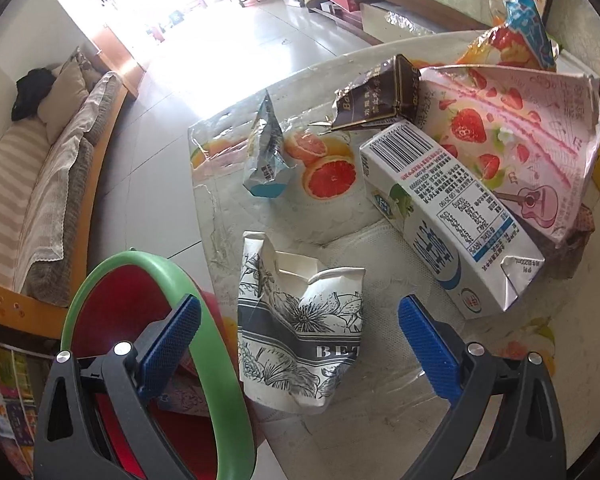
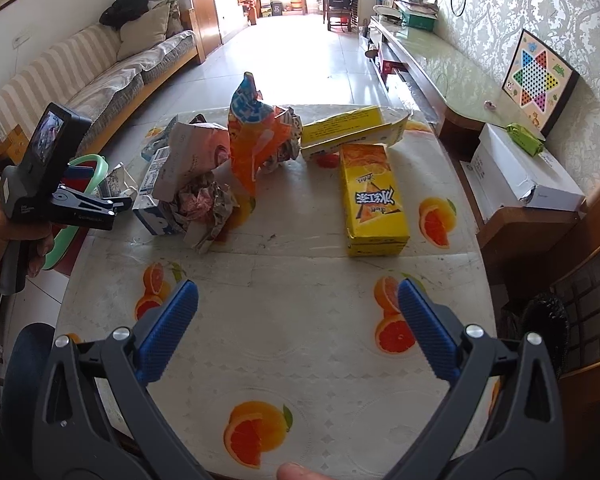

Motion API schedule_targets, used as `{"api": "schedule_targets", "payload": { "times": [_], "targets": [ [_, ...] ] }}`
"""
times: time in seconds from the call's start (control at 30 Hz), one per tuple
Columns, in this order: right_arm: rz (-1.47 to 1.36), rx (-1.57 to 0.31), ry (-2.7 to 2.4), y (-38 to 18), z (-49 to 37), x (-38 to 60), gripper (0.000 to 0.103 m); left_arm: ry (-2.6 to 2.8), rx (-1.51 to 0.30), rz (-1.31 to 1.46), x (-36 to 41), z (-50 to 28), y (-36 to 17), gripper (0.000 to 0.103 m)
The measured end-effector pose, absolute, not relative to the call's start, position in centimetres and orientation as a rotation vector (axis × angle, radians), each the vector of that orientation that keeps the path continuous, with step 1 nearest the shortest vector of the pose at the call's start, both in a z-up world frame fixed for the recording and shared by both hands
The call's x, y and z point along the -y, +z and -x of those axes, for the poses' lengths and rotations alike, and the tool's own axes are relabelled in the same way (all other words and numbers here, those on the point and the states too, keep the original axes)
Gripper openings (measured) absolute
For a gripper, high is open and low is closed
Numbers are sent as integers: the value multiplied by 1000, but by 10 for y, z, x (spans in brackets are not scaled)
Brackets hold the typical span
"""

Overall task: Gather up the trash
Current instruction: 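Grasp the white paper cup with the left gripper, then grasp the yellow juice box with the right gripper while the left gripper carries the cup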

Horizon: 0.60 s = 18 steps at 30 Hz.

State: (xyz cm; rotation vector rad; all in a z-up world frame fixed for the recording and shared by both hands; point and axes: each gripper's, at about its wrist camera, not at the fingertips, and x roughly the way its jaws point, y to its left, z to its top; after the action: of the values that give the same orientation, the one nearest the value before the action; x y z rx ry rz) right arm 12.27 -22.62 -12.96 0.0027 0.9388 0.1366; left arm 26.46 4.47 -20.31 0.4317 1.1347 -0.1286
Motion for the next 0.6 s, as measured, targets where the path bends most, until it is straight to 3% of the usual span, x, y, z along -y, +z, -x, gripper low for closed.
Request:
{"api": "schedule_targets", "payload": {
  "times": [0.23,0.37,0.6],
  "targets": [
    [-7,-947,140,-133,-121,225,98,-127,-1205,-386,-48,-271,-214,84],
    [-5,-951,134,-135,-120,226,98,-128,-1221,-302,-53,-270,-214,63],
    [0,-951,142,-135,-121,223,98,-105,-1155,-256,-50,-250,-204,60]
  ]
}}
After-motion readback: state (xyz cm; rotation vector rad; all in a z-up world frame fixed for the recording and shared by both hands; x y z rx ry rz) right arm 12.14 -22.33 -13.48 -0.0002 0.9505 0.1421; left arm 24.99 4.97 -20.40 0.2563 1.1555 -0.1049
